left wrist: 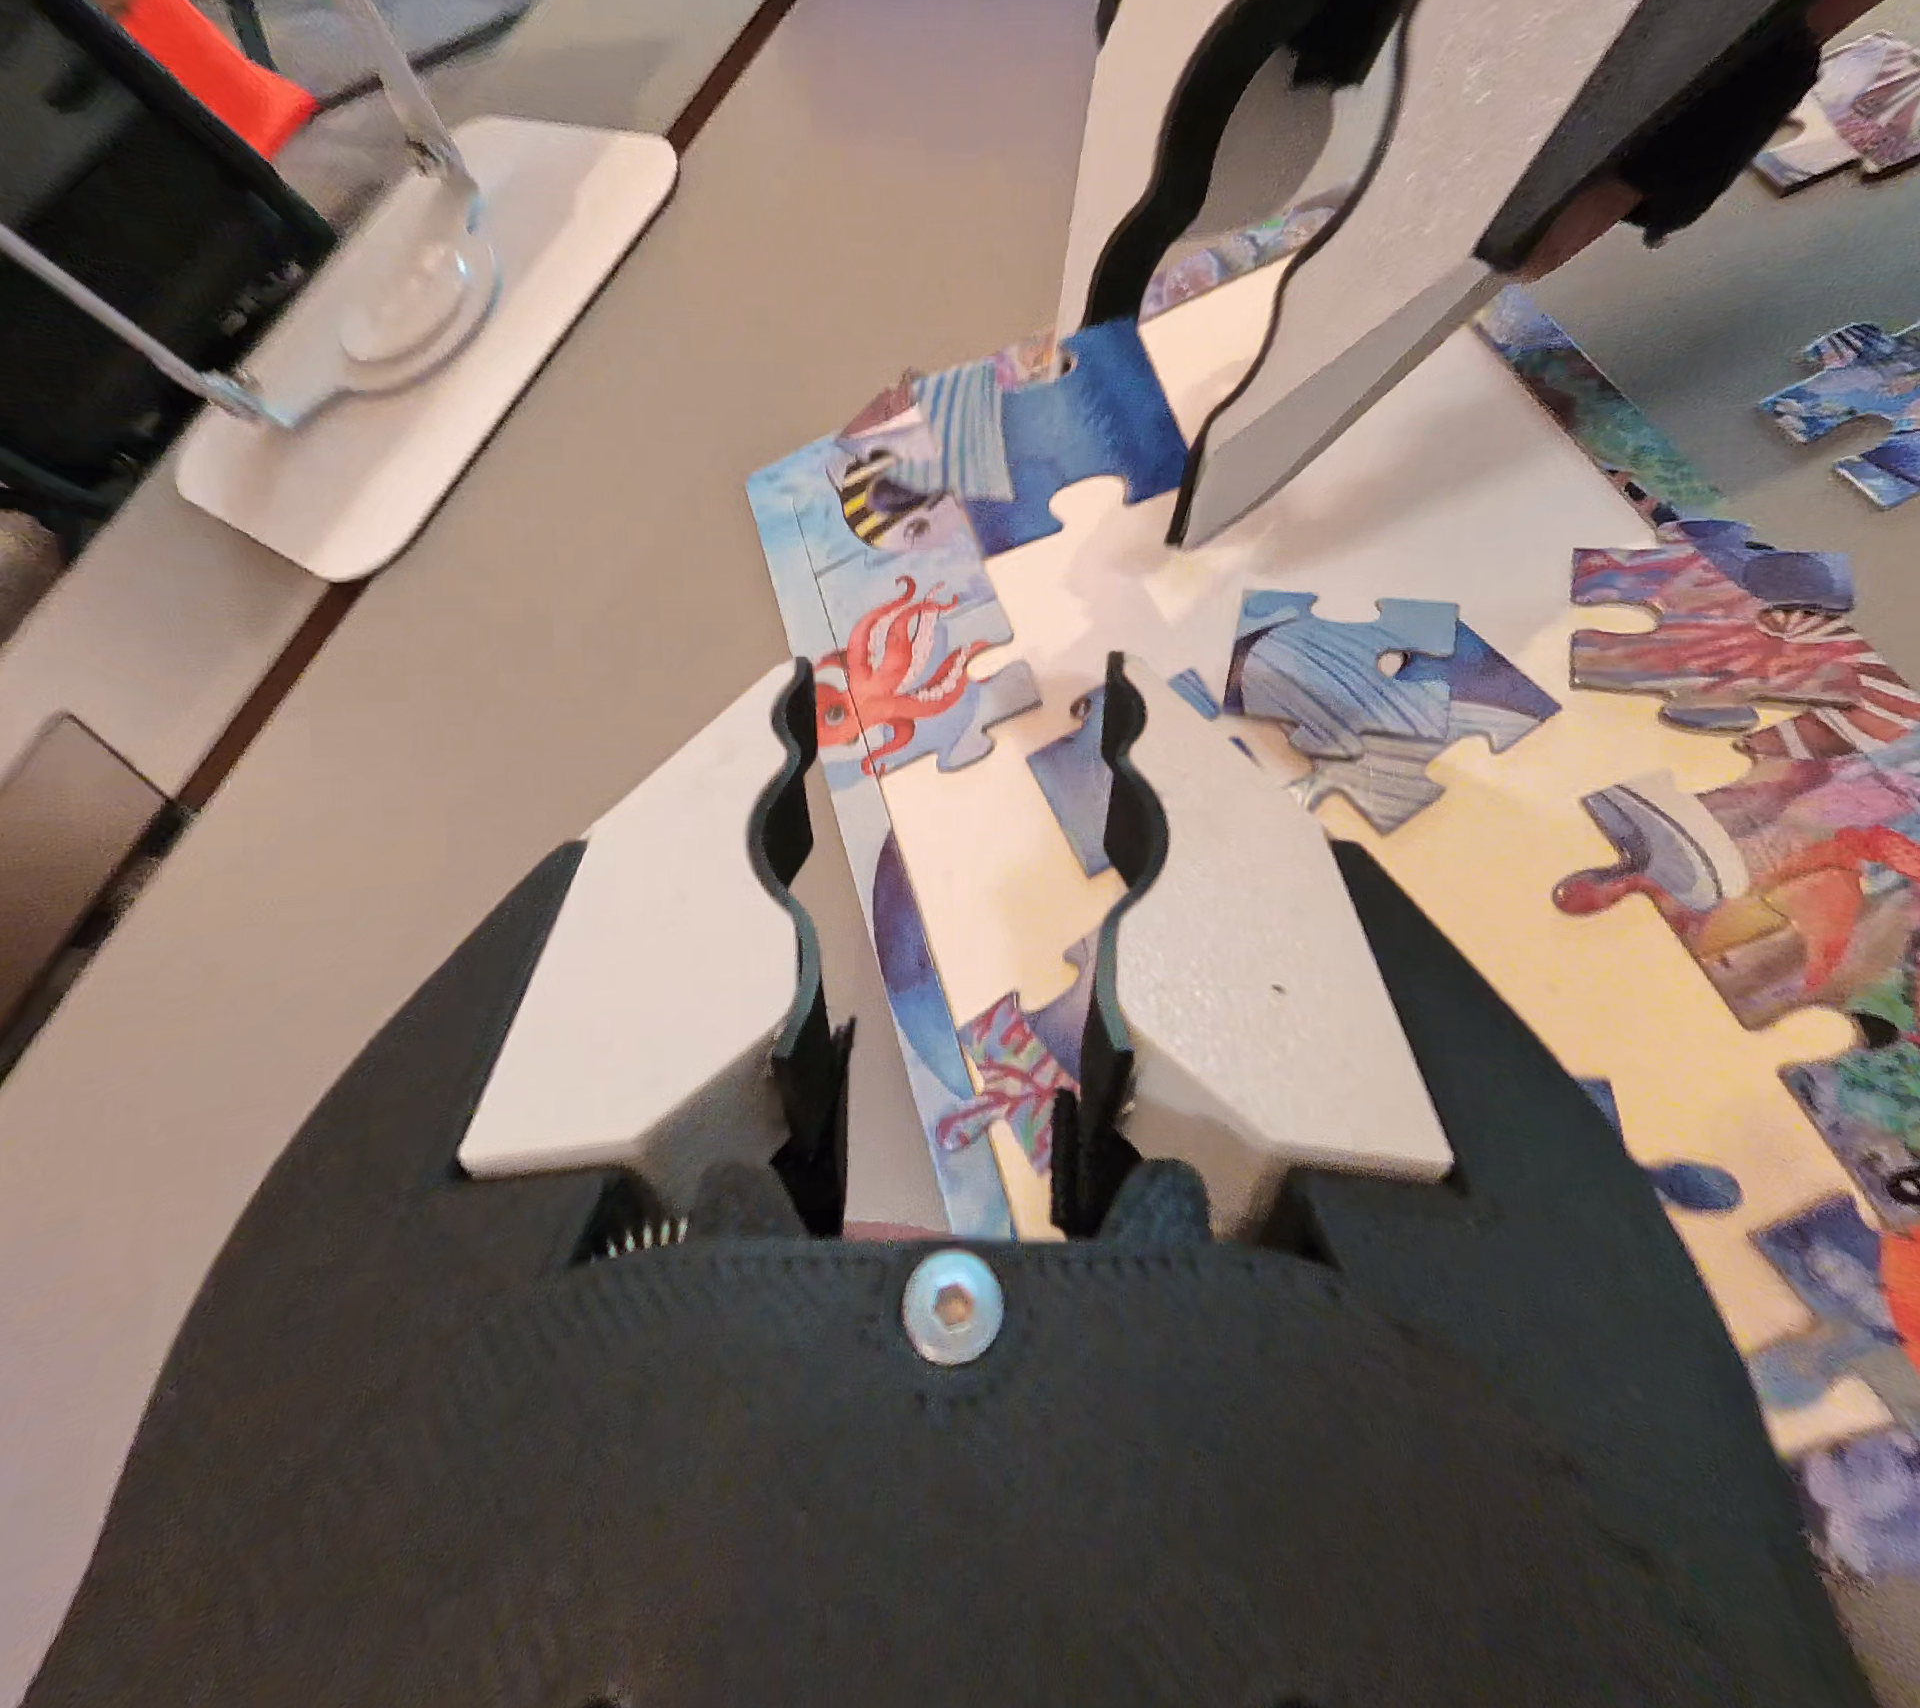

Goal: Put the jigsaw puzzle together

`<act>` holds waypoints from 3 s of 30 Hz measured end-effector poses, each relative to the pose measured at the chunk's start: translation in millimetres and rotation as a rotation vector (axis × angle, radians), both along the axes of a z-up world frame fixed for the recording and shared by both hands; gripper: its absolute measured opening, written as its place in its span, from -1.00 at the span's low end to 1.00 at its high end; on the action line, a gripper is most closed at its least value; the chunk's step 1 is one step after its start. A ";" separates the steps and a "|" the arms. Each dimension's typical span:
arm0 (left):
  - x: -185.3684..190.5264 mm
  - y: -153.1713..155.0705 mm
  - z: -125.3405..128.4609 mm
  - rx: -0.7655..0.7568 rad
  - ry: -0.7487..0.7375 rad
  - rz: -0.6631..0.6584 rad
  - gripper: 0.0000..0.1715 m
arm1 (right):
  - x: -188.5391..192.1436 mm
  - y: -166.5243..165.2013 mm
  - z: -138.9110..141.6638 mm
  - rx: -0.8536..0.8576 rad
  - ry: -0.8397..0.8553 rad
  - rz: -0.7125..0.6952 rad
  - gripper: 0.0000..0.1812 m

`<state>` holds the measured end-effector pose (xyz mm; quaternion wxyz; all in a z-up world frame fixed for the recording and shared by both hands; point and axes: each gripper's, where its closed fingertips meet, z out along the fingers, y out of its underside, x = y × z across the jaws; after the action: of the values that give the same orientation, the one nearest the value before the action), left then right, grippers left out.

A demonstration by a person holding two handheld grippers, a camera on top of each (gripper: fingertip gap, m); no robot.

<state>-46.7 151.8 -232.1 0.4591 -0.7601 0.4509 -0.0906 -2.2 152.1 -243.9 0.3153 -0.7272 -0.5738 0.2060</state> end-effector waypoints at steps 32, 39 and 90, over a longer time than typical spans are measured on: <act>30.1 -11.3 22.6 -0.252 -0.480 -0.070 -0.88 | -8.6 -12.0 12.5 -0.048 0.104 0.047 -0.64; 13.3 -28.0 11.4 -0.395 -0.423 -0.116 -1.00 | -6.6 -20.1 9.4 -0.093 0.097 0.095 -0.60; 20.4 -97.6 -41.2 -0.780 -0.193 -0.345 -0.98 | -10.7 -63.1 -22.6 -0.289 -0.014 0.266 -0.75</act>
<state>-26.3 54.2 -273.3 0.1560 -0.7783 0.4582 -0.3998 -13.0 88.9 -266.5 0.1737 -0.6842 -0.6314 0.3211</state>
